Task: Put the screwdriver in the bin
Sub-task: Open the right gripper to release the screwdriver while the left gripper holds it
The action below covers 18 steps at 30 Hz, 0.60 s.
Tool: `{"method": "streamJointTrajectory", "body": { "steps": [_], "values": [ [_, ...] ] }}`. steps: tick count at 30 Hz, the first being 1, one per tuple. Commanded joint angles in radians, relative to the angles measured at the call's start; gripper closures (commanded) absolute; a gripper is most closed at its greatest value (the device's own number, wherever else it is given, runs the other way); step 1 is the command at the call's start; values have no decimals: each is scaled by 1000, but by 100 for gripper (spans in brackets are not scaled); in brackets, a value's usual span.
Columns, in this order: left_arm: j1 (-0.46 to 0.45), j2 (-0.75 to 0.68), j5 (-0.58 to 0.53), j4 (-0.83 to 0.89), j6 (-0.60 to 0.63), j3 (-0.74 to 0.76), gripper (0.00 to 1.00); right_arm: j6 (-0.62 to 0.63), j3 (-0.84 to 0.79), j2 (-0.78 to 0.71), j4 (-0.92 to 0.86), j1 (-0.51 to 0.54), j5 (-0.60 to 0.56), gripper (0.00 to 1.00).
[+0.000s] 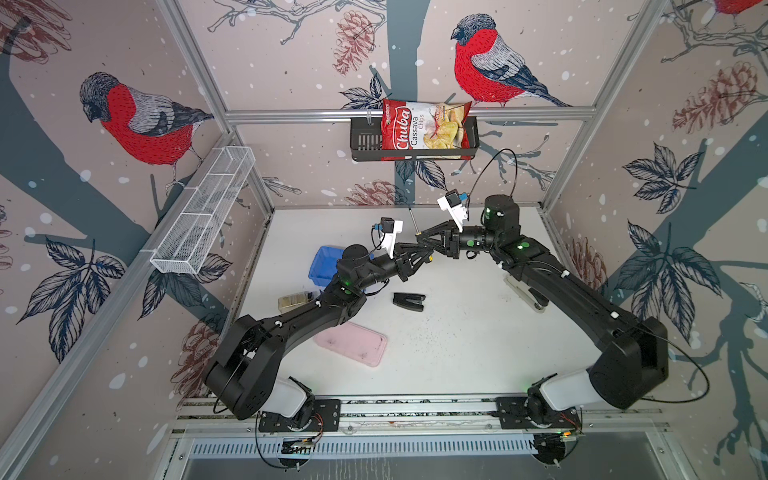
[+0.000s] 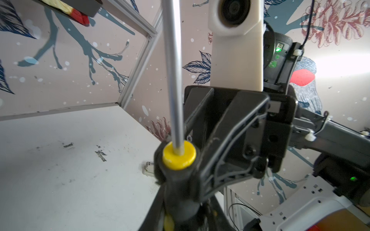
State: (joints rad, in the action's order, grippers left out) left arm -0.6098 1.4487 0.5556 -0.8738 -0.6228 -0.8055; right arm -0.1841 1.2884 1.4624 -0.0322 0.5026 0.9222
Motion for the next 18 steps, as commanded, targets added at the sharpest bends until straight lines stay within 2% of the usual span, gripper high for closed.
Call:
{"method": "streamJointTrajectory", "body": {
  "steps": [1, 6, 9, 11, 15, 18],
  "values": [
    [11, -8, -85, -62, -18, 21, 100, 28, 9, -6, -14, 0, -34, 52],
    [38, -32, -167, -105, -90, 89, 100, 100, -19, -30, -20, 19, -55, 21],
    [57, -53, -231, -99, -125, 131, 100, 150, -21, -38, -38, 41, -93, 7],
    [71, -66, -271, -77, -149, 152, 100, 183, -23, -40, -50, 59, -125, 4],
    [99, -96, -321, -64, -215, 189, 100, 222, -27, -26, -64, 92, -149, 3],
    [109, -128, -413, 27, -267, 200, 100, 256, -28, -16, -84, 123, -193, 3]
  ]
}}
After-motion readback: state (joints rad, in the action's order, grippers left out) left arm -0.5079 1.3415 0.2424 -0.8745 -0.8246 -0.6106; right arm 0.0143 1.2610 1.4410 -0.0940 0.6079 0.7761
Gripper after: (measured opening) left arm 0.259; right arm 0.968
